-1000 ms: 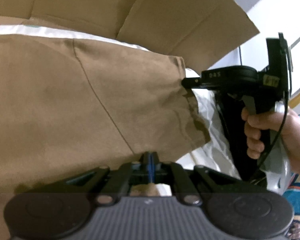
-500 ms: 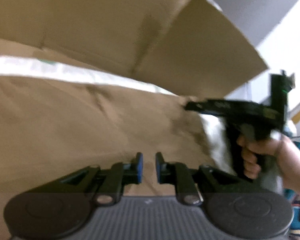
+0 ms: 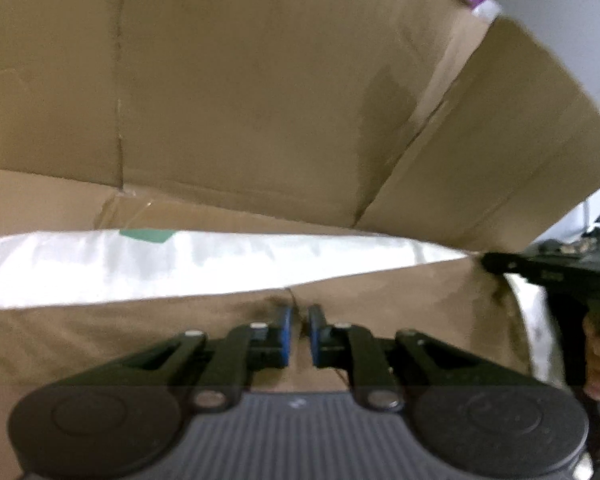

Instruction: Fold clothes

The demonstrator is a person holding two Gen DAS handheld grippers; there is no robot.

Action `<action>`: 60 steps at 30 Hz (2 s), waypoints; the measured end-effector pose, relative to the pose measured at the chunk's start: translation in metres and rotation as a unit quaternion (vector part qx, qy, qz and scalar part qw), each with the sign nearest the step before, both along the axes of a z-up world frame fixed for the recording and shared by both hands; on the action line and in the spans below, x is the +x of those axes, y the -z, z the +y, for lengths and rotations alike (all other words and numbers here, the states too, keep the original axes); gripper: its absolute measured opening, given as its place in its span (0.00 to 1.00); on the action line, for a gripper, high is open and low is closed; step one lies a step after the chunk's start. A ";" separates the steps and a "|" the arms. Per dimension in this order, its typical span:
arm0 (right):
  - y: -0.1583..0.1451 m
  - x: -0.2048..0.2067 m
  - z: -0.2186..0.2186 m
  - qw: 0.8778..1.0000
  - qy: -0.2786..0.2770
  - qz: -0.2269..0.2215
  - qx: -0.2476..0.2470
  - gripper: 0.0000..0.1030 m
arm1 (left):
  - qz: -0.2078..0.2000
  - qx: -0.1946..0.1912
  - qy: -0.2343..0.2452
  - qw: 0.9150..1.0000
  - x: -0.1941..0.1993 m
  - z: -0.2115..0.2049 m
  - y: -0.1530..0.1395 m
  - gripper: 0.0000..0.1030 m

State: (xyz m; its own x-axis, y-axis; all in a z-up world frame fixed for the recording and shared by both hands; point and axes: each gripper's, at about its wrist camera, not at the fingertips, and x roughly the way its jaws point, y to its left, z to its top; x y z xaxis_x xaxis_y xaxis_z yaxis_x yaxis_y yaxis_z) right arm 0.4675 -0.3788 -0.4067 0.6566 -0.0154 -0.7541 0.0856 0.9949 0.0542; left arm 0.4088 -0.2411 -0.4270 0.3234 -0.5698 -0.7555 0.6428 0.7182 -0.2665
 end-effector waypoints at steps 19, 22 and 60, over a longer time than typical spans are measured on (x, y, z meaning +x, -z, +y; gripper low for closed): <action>-0.023 -0.063 0.032 0.995 0.021 -0.085 0.054 0.48 | -0.002 0.047 0.000 0.999 0.021 -0.031 0.006 0.08; -0.020 -0.066 0.034 0.995 0.026 -0.077 0.054 0.47 | -0.024 0.040 0.005 0.999 0.023 -0.034 -0.006 0.08; 0.015 -0.122 0.027 0.999 -0.015 0.011 -0.035 0.27 | -0.032 0.035 0.047 0.998 0.028 0.024 -0.038 0.09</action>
